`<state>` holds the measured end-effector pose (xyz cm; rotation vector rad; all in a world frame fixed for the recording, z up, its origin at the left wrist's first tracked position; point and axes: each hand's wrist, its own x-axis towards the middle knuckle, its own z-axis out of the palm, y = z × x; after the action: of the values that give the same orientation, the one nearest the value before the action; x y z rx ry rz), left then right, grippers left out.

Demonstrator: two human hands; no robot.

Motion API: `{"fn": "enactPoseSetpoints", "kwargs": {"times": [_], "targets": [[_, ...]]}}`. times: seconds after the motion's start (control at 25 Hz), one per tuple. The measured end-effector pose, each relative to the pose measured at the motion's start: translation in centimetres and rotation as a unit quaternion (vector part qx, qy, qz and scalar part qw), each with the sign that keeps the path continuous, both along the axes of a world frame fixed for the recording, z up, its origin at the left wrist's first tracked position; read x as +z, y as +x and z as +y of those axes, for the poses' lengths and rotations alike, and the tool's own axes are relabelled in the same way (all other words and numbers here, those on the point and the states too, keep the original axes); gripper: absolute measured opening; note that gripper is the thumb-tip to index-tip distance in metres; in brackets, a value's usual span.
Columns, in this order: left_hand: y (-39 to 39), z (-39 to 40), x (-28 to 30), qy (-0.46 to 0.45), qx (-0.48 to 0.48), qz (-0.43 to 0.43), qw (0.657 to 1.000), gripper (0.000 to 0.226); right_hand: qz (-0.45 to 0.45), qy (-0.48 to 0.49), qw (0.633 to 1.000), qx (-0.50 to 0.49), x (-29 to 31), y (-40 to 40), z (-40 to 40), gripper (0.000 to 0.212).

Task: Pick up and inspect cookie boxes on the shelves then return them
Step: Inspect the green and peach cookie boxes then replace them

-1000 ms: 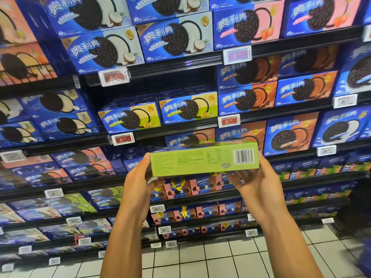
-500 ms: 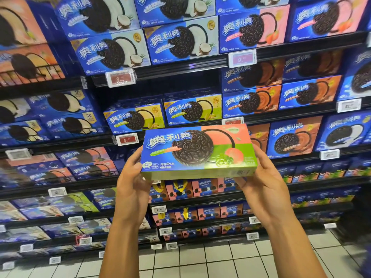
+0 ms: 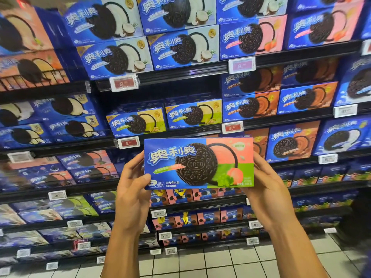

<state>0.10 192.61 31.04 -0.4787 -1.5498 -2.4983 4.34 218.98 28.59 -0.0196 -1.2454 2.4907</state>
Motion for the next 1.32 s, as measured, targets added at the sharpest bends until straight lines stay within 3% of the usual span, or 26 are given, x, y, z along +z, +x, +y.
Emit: {"fn": "enactPoseSetpoints", "kwargs": {"times": [0.12, 0.36, 0.48, 0.56, 0.68, 0.88, 1.32], "targets": [[0.3, 0.1, 0.1, -0.013, -0.005, 0.005, 1.0, 0.044, 0.001, 0.027, 1.0, -0.003, 0.1, 0.2, 0.0, 0.035], [0.5, 0.0, 0.2, -0.077, 0.007, 0.042, 0.996, 0.05, 0.009, 0.053, 0.998, -0.017, -0.1, 0.1, 0.2, 0.049], [0.4, -0.1, 0.0, -0.137, 0.041, 0.058, 0.988, 0.069, 0.002, 0.161, 0.983, -0.089, 0.0, 0.4, 0.3, 0.052], [0.3, -0.1, -0.1, -0.164, 0.06, 0.059, 0.983, 0.077, 0.022, 0.218, 0.967, -0.13, 0.3, 0.7, 0.4, 0.041], [0.3, 0.6, -0.3, -0.186, 0.09, 0.089, 0.974, 0.082, 0.075, 0.226, 0.959, -0.157, 0.5, 0.9, 0.6, 0.035], [0.2, 1.3, 0.4, -0.14, 0.127, 0.13, 0.973, 0.092, 0.097, 0.218, 0.955, -0.175, 0.2, 0.6, 0.5, 0.037], [0.5, 1.6, 0.4, -0.162, 0.127, 0.108, 0.973, 0.071, 0.085, 0.177, 0.963, -0.183, -1.1, -0.3, 0.8, 0.044]]}}
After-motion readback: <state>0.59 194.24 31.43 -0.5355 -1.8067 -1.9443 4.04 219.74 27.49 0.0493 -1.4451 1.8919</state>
